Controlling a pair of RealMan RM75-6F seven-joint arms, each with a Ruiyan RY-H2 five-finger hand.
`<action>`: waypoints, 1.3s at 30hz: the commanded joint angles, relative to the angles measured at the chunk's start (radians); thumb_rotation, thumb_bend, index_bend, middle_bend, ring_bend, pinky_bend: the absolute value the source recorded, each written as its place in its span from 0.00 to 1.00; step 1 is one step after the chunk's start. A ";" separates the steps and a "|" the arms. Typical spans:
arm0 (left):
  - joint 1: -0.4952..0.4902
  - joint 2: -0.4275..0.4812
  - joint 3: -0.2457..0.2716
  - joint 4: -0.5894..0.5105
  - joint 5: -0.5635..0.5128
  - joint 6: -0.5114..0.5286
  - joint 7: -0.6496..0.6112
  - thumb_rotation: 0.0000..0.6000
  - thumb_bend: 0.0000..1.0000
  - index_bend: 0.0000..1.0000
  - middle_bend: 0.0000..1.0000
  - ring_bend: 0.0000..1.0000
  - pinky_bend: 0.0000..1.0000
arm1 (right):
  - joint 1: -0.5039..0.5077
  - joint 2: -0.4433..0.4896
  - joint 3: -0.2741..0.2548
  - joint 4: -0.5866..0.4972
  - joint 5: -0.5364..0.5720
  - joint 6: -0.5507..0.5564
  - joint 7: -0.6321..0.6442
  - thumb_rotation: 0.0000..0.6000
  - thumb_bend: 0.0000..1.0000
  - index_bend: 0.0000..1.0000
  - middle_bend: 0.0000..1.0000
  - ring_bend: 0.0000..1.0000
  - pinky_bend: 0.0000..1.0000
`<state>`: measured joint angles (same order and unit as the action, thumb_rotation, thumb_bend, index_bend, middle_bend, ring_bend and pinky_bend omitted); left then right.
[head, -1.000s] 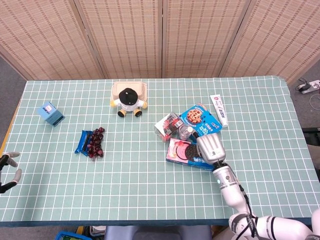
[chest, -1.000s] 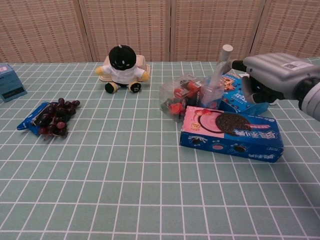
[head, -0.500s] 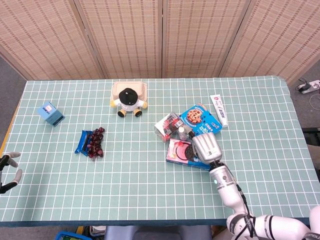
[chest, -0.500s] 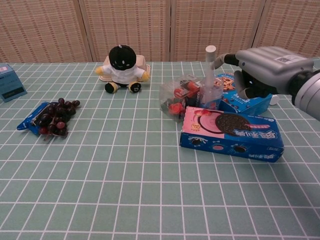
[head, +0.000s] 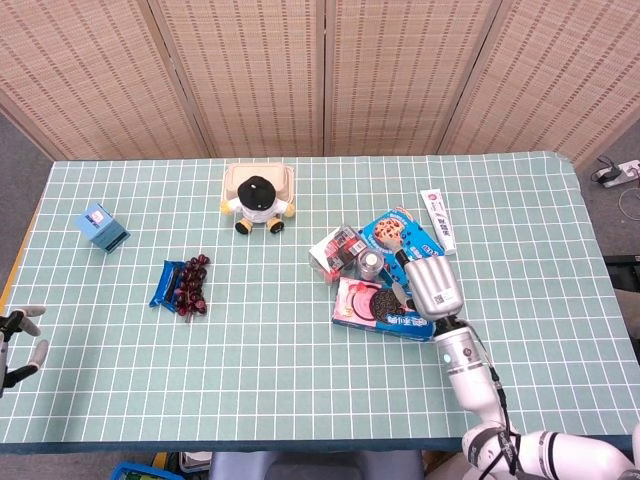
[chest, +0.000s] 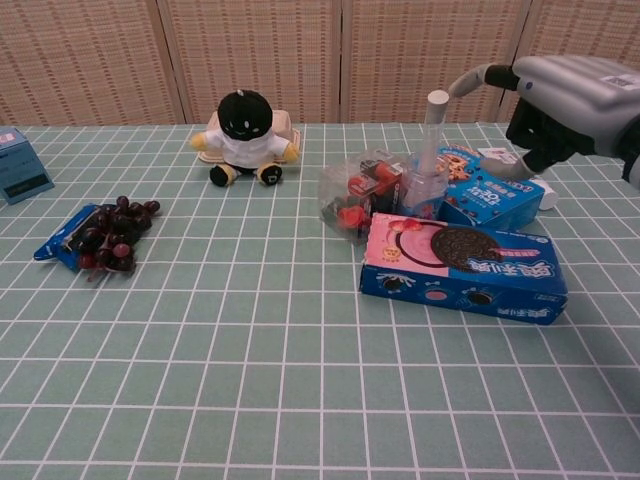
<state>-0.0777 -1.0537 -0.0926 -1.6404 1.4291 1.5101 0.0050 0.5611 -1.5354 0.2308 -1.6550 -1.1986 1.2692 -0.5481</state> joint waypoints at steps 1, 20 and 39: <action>0.000 0.001 0.001 -0.001 0.001 -0.001 -0.001 1.00 0.38 0.40 0.51 0.42 0.53 | 0.001 -0.004 0.023 0.026 0.003 -0.017 0.092 1.00 0.02 0.19 1.00 1.00 1.00; 0.000 0.008 0.003 -0.003 0.005 -0.004 -0.017 1.00 0.38 0.40 0.51 0.42 0.53 | 0.055 -0.115 0.085 0.212 0.047 -0.118 0.391 1.00 0.15 0.37 1.00 1.00 1.00; 0.000 0.012 0.004 -0.007 0.009 -0.002 -0.024 1.00 0.38 0.40 0.51 0.42 0.53 | 0.087 -0.163 0.096 0.265 0.073 -0.148 0.419 1.00 0.18 0.43 1.00 1.00 1.00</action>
<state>-0.0775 -1.0421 -0.0890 -1.6471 1.4379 1.5080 -0.0186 0.6472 -1.6964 0.3263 -1.3915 -1.1268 1.1212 -0.1291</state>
